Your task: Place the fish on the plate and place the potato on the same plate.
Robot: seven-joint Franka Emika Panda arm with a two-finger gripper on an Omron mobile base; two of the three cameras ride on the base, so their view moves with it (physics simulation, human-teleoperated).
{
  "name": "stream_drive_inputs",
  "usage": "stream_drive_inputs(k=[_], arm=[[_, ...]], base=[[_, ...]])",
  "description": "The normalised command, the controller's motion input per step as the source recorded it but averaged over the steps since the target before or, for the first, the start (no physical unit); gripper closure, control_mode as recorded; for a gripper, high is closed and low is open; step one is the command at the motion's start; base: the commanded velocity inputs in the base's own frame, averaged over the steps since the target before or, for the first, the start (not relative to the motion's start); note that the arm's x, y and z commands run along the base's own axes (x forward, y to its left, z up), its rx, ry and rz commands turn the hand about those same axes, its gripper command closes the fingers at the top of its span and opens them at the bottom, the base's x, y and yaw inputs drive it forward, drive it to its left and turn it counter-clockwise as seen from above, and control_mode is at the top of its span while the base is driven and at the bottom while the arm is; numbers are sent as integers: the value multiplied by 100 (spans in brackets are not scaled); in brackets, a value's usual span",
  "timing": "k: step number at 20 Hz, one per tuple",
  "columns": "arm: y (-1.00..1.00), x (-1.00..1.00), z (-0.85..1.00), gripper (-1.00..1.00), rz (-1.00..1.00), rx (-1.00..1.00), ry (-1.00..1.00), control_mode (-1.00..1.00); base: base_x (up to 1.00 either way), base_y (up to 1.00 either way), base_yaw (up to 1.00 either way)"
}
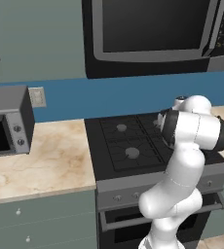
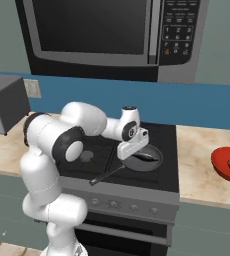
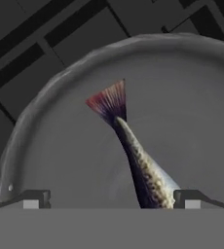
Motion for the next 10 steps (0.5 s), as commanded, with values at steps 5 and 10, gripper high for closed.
stream_drive_inputs(k=[5, 10], arm=[[-29, 19, -20, -100, 0, 0, 5, -100], [-23, 40, -6, -100, 0, 0, 5, -100]], base=[[0, 0, 0], [0, 0, 0]])
